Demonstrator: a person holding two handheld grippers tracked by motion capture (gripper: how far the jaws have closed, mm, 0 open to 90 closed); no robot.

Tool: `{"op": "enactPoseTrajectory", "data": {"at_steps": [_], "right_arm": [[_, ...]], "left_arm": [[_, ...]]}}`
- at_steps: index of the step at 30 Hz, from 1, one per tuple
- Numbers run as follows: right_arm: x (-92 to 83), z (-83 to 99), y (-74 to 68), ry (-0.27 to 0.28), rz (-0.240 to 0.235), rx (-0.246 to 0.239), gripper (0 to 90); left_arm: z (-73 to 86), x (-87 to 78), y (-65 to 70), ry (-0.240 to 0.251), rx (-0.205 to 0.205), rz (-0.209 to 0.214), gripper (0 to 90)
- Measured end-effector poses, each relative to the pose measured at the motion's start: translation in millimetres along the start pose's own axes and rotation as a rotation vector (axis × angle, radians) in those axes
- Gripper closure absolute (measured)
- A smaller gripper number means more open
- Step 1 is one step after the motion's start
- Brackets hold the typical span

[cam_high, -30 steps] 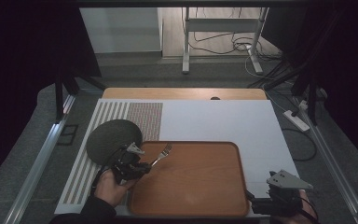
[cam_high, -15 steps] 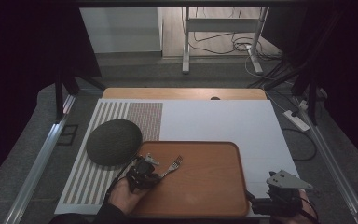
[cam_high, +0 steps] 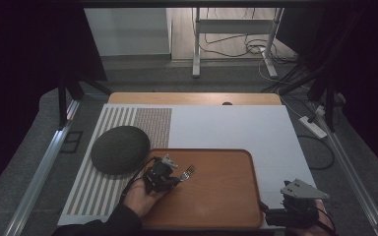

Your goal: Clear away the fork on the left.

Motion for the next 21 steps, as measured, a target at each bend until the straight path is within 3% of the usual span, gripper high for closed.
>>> {"op": "enactPoseTrajectory", "data": {"at_steps": [3,8,17,21], "right_arm": [[0.1,0.1,0.2,-0.001,0.000,0.001,2.0],[-0.3,0.3,0.1,0.000,-0.001,0.001,1.9],[-0.6,0.3,0.0,0.001,-0.001,0.001,1.9],[-0.6,0.2,0.0,0.003,-0.002,0.007,1.9]], "left_arm": [[-6.8,11.2,1.7,-0.019,0.026,-0.001,88.9],[-11.6,26.8,-1.5,-0.045,0.034,0.007,88.8],[-7.9,21.5,-19.2,-0.048,-0.018,-0.031,88.8],[-3.7,16.9,-30.7,-0.059,-0.055,-0.029,88.8]]}}
Point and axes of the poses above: each handheld gripper's, and its own axes: x roughly forward along the jaws, z roughly out of its underside, y roughly to its right, the point moved 4 cm from there along x, roughly forward along the jaws
